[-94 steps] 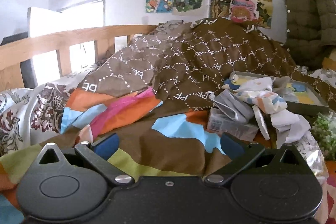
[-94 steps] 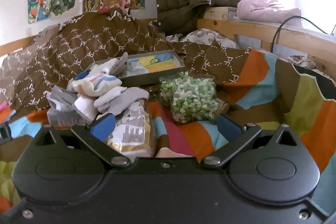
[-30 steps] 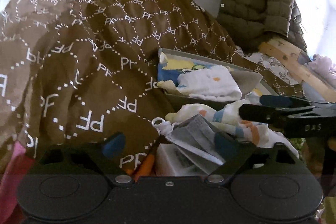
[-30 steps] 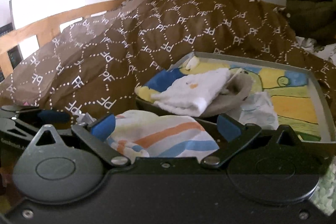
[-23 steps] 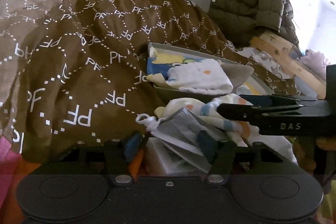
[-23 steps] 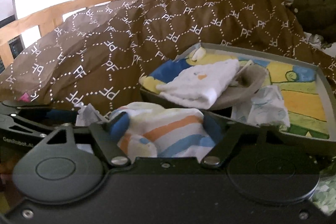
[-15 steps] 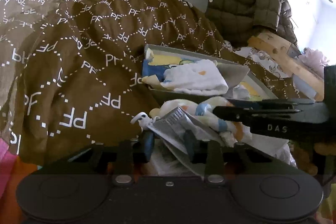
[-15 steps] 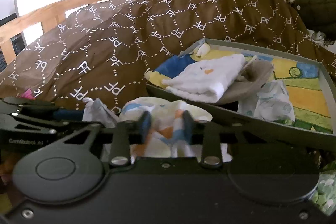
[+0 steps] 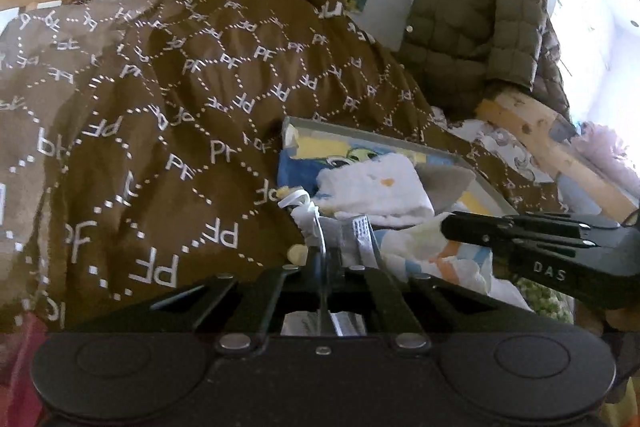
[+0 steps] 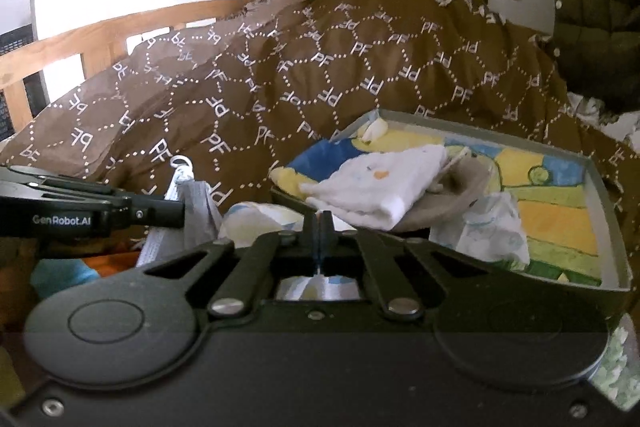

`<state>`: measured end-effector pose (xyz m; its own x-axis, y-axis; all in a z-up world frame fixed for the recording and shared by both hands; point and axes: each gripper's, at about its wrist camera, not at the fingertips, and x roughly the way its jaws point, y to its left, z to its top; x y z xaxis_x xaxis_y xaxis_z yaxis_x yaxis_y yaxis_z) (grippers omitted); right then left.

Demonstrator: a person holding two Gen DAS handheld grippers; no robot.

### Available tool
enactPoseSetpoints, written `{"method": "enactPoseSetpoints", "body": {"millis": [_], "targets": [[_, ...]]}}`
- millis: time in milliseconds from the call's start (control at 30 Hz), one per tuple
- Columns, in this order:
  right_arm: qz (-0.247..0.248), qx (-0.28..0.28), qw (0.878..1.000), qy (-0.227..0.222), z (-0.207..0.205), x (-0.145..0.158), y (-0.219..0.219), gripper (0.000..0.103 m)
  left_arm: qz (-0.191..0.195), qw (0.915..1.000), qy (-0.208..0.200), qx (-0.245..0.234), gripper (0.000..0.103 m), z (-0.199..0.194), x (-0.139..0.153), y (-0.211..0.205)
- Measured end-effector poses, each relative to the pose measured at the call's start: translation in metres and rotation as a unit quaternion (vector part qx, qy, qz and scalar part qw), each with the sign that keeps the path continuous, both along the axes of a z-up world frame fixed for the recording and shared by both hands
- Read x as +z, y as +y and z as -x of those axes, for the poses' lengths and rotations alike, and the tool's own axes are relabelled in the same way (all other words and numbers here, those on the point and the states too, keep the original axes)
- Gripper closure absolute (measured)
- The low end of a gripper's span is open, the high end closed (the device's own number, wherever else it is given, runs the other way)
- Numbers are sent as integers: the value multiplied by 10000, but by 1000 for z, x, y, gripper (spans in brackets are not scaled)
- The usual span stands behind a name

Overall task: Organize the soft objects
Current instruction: 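Carry the grey sock and striped cloth in both grippers over the tray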

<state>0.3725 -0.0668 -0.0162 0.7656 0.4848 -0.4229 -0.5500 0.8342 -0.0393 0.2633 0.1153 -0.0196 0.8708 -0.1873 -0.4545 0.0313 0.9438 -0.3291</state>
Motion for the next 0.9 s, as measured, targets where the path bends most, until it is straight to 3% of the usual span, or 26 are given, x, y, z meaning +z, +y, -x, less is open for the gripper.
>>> {"method": "enactPoseSetpoints", "body": {"millis": [467, 667, 900], "targets": [[-113, 149, 9939, -1089, 19, 80, -4, 103, 354, 9983, -411, 226, 103, -5, 35, 30], [-2, 63, 9878, -1554, -9, 121, -4, 103, 170, 9959, -862, 204, 103, -39, 64, 28], [-67, -465, 9854, -1637, -65, 147, -10, 103, -60, 9934, -1148, 41, 103, -96, 78, 3]]}}
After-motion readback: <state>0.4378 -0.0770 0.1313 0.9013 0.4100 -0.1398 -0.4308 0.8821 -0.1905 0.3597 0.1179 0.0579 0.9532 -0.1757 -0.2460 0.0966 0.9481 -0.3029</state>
